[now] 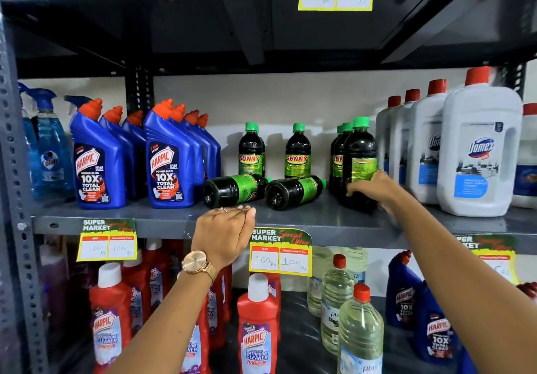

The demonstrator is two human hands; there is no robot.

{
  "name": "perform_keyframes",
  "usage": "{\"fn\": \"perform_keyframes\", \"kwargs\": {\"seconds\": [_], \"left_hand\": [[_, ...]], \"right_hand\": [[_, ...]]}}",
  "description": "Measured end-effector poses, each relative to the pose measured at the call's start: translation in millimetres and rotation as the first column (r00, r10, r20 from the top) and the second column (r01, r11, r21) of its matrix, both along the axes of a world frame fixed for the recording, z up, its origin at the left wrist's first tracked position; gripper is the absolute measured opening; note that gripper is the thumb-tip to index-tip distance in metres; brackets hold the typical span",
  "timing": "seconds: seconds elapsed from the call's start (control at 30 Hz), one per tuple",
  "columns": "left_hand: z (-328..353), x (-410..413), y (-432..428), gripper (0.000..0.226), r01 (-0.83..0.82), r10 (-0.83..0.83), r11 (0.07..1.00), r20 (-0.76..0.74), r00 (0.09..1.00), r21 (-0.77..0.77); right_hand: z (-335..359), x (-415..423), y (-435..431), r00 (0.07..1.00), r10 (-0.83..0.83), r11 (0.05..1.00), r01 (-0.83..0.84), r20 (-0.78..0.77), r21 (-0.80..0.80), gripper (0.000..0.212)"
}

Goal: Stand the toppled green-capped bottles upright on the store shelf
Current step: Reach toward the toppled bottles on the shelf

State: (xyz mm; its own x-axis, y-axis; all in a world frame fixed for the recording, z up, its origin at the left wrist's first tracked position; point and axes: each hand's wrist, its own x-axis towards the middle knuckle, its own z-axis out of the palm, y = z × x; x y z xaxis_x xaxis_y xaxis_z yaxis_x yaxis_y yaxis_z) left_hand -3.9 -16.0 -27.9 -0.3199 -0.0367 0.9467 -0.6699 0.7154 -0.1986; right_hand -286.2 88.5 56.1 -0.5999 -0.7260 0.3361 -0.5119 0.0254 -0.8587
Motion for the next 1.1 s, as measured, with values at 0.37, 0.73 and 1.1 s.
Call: {"fn": "perform_keyframes", "kwargs": {"seconds": [0.37, 0.73, 1.1], "left_hand": [[2.4, -3.7, 4.9, 0.051, -0.049, 0.053, 0.997, -0.065, 0.996, 0.065], [1.6, -2.3, 5.7, 0.053, -0.041, 0.046, 0.995, -0.054, 0.998, 0.088], [2.5, -2.9, 7.1, 0.054, -0.043, 0.049, 0.993, -0.048, 0.998, 0.109]], "right_hand": [[-15.4, -0.5, -10.8, 0.965, -0.231, 0.973, 0.230, -0.120, -0.022, 0.091], [-14.5, -2.6, -11.6, 0.961, -0.257, 0.960, 0.242, -0.103, -0.137, 0.081], [-16.1, -3.9, -9.1, 0.961, -0.253, 0.966, 0.257, -0.112, 0.022, 0.093]]}}
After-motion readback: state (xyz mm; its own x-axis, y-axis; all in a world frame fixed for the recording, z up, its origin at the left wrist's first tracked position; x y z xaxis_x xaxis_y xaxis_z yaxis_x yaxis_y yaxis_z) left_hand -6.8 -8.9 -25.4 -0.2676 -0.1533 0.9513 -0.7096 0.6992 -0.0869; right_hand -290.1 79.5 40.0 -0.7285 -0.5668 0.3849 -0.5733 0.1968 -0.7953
